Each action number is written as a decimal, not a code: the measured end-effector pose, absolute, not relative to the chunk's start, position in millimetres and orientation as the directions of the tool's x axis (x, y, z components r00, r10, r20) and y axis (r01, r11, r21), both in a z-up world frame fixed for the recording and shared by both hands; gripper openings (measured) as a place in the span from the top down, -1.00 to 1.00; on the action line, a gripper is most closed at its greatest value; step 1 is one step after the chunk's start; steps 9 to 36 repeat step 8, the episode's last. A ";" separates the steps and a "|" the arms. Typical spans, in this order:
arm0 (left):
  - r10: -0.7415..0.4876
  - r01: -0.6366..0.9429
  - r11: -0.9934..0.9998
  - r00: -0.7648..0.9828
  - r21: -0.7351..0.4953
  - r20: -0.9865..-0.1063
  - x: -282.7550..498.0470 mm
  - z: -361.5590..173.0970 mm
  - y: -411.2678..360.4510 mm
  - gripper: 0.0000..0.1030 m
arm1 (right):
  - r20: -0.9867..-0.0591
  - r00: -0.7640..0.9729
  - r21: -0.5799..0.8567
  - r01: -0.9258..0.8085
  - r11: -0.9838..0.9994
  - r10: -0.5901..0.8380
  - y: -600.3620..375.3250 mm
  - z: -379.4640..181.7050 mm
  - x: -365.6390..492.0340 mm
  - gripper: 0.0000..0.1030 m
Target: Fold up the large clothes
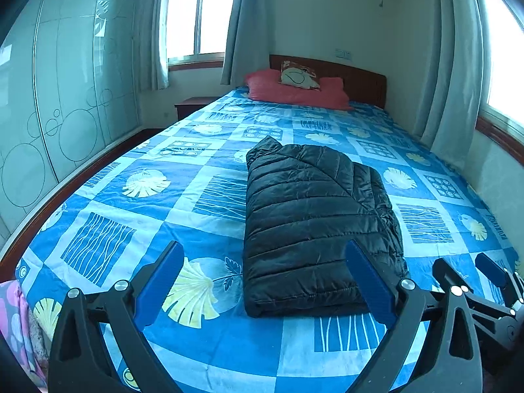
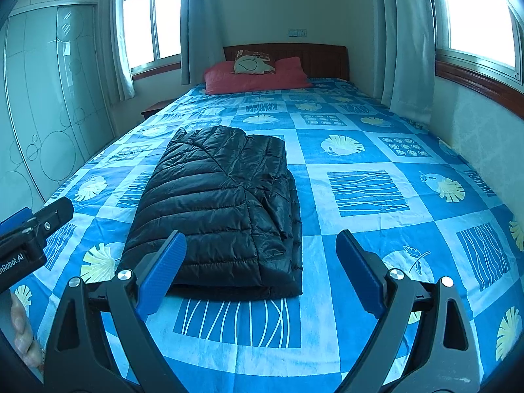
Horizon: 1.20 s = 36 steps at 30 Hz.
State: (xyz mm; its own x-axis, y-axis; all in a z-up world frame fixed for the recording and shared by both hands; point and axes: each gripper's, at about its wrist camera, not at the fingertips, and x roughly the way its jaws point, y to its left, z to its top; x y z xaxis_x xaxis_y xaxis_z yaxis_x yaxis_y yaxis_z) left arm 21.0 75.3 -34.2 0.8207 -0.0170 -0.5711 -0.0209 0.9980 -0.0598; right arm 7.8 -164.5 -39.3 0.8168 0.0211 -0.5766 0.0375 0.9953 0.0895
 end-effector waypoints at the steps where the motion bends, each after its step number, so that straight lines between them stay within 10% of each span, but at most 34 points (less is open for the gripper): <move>1: -0.009 -0.026 0.998 0.822 -0.053 -0.570 22.8 -36.2 76.9 -0.91 | -0.579 0.815 0.088 0.039 0.995 0.019 -165.1 -40.0 8.9 -0.80; 8: 0.048 -0.135 0.988 0.723 -0.074 -0.689 62.6 -81.2 122.0 -0.91 | -0.604 0.797 0.107 0.089 0.990 -0.007 -193.4 -53.4 20.0 -0.80; 36: 0.048 -0.135 0.988 0.723 -0.074 -0.689 62.6 -81.2 122.0 -0.91 | -0.604 0.797 0.107 0.089 0.990 -0.007 -193.4 -53.4 20.0 -0.80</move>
